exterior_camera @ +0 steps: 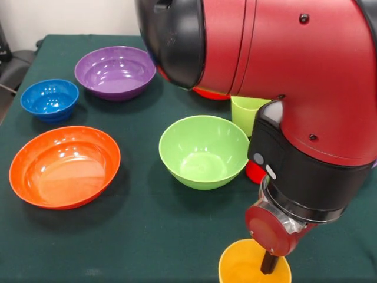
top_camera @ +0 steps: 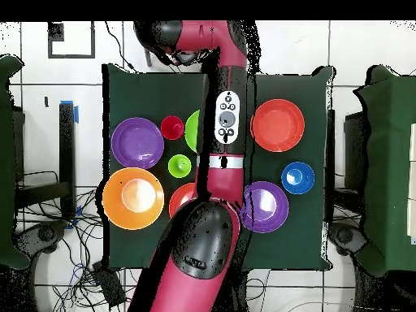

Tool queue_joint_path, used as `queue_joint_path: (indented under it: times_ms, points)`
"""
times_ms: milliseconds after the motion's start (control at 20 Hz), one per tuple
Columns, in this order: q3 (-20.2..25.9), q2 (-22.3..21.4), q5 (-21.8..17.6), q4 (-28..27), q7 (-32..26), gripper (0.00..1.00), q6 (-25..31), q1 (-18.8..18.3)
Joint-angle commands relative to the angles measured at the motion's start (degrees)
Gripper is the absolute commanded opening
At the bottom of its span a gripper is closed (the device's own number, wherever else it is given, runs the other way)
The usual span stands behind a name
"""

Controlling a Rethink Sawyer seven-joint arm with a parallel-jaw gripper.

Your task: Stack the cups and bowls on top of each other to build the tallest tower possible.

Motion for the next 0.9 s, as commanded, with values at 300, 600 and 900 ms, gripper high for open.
queue_joint_path:
  times_ms: [300, 600, 900]
  points:
    - [-9.1, 0.8, 2.8, 6.2, -5.9, 0.0, 4.6, 0.1]
    - [-15.2, -1.3, 7.7, 11.9, -1.4, 0.0, 3.1, -1.2]
    - [-20.3, -3.3, 11.7, 15.7, 0.3, 0.0, 1.2, -2.0]
